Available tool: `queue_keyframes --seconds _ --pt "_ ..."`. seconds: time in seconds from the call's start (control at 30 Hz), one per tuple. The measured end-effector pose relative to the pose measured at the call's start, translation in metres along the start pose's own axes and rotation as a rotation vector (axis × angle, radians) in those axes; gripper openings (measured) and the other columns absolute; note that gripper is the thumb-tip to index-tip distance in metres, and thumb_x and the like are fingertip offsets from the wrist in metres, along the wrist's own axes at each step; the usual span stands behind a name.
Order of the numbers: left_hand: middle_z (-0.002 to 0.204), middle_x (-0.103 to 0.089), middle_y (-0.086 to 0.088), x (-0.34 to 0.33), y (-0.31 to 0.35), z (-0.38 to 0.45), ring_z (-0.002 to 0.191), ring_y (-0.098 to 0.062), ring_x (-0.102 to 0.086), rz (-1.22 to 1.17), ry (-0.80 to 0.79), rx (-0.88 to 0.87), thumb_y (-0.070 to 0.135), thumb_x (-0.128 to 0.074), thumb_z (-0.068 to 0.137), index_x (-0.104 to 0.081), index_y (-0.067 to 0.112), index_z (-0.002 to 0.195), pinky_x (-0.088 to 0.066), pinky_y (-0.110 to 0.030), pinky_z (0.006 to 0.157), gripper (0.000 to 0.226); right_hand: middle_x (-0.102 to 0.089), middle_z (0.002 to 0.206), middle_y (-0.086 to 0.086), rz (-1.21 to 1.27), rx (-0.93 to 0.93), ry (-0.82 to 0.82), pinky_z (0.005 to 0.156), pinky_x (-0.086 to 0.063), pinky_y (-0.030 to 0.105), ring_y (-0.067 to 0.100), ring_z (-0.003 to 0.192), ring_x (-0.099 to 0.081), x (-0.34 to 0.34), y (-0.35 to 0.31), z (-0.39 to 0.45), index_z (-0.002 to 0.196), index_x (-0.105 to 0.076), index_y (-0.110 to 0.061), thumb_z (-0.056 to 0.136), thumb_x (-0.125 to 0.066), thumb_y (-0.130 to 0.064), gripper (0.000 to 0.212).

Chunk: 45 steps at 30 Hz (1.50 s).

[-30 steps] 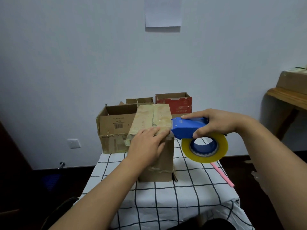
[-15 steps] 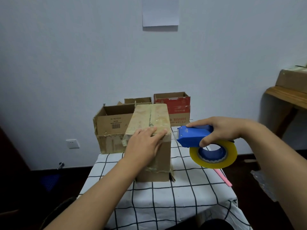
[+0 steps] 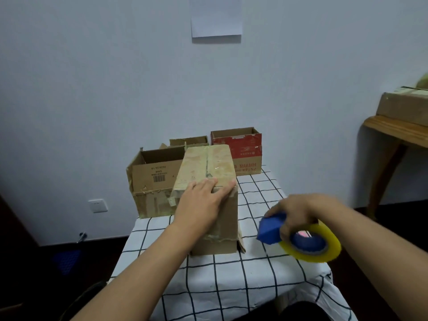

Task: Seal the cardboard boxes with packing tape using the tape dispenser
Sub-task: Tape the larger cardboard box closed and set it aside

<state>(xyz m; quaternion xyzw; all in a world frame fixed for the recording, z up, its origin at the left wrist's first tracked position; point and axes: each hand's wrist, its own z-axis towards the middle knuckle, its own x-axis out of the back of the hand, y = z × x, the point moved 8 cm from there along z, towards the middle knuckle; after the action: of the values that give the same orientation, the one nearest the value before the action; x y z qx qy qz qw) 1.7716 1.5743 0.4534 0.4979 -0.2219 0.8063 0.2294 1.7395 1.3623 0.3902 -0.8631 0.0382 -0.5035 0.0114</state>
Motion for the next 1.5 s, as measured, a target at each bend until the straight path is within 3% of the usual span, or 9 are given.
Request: queue_keyframes --seconds 0.23,0.43,0.53,0.67,0.87,1.03,1.17,1.33,1.5 --pt "0.155 -0.037 -0.007 0.004 0.0 0.002 0.14 -0.025 -0.035 -0.064 -0.003 -0.015 0.047 -0.019 0.104 -0.007 0.046 0.152 -0.024 -0.044 0.115 0.05 -0.057 0.115 -0.006 0.439 -0.053 0.398 0.066 -0.049 0.024 0.008 0.086 -0.059 0.005 0.027 0.011 0.139 -0.032 -0.06 0.054 -0.062 -0.075 0.091" --pt "0.153 -0.038 -0.013 0.007 0.008 0.001 0.139 -0.029 -0.035 -0.076 -0.059 -0.045 0.044 -0.037 0.094 -0.003 0.053 0.148 -0.025 -0.05 0.116 0.065 -0.052 0.097 -0.004 0.668 -0.2 0.621 0.05 -0.038 0.024 0.007 0.07 -0.05 -0.016 0.011 0.029 0.15 -0.017 -0.046 0.071 -0.058 -0.068 0.091" --pt "0.152 -0.032 -0.021 0.004 0.014 0.0 0.14 -0.036 -0.031 0.011 -0.105 -0.089 0.045 -0.039 0.094 -0.003 0.057 0.145 -0.024 -0.056 0.114 0.064 -0.054 0.096 0.0 0.683 -0.249 0.645 0.051 -0.046 0.028 0.013 0.068 -0.053 -0.033 0.001 0.037 0.151 -0.014 -0.038 0.076 -0.06 -0.063 0.091" --pt "0.151 -0.031 -0.023 0.0 0.016 0.002 0.138 -0.039 -0.031 0.07 -0.097 -0.091 0.045 -0.041 0.094 -0.01 0.051 0.142 -0.023 -0.058 0.113 0.057 -0.057 0.093 0.0 0.654 -0.28 0.655 0.069 -0.06 0.039 0.018 0.073 -0.059 -0.046 -0.006 0.043 0.145 -0.02 -0.033 0.08 -0.058 -0.061 0.081" --pt "0.153 -0.029 -0.024 -0.006 0.015 0.001 0.141 -0.041 -0.027 0.076 -0.087 -0.093 0.048 -0.041 0.093 -0.008 0.051 0.143 -0.019 -0.058 0.114 0.06 -0.057 0.087 -0.003 0.638 -0.28 0.658 0.068 -0.059 0.038 0.018 0.071 -0.06 -0.047 -0.006 0.045 0.131 -0.032 -0.032 0.079 -0.057 -0.059 0.064" --pt "0.158 -0.03 -0.006 0.006 0.003 0.0 0.146 -0.024 -0.025 -0.13 -0.059 -0.053 0.058 -0.044 0.089 0.013 0.038 0.15 -0.009 -0.045 0.12 0.086 -0.056 0.086 -0.005 0.688 -0.283 0.716 0.057 -0.055 0.033 0.016 0.069 -0.059 -0.027 -0.001 0.026 0.135 -0.033 -0.035 0.077 -0.06 -0.059 0.068" --pt "0.162 -0.021 0.001 0.02 -0.008 -0.007 0.149 -0.017 -0.014 -0.3 0.027 -0.013 0.061 -0.043 0.089 -0.007 0.033 0.153 0.004 -0.034 0.115 0.079 -0.055 0.088 -0.011 0.789 -0.208 0.937 0.062 -0.058 0.037 0.015 0.072 -0.058 0.031 0.006 -0.018 0.12 -0.036 -0.045 0.069 -0.063 -0.067 0.062" --pt "0.138 -0.054 0.006 0.029 -0.068 -0.039 0.123 -0.004 -0.042 -0.567 0.394 0.363 0.045 -0.042 0.1 -0.053 0.022 0.135 -0.039 -0.033 0.102 0.043 -0.053 0.094 -0.023 1.016 -0.008 1.292 0.057 -0.047 0.028 0.006 0.082 -0.057 0.108 0.0 -0.09 0.118 -0.041 -0.053 0.063 -0.067 -0.069 0.064" --pt "0.113 -0.058 0.014 0.011 -0.084 -0.043 0.101 0.001 -0.05 -0.741 0.382 0.327 0.037 -0.043 0.102 -0.065 0.02 0.116 -0.045 -0.017 0.08 0.032 -0.057 0.102 -0.024 1.182 0.21 1.372 0.061 -0.046 0.016 0.001 0.088 -0.061 0.145 -0.04 -0.104 0.118 -0.041 -0.054 0.065 -0.071 -0.065 0.061"
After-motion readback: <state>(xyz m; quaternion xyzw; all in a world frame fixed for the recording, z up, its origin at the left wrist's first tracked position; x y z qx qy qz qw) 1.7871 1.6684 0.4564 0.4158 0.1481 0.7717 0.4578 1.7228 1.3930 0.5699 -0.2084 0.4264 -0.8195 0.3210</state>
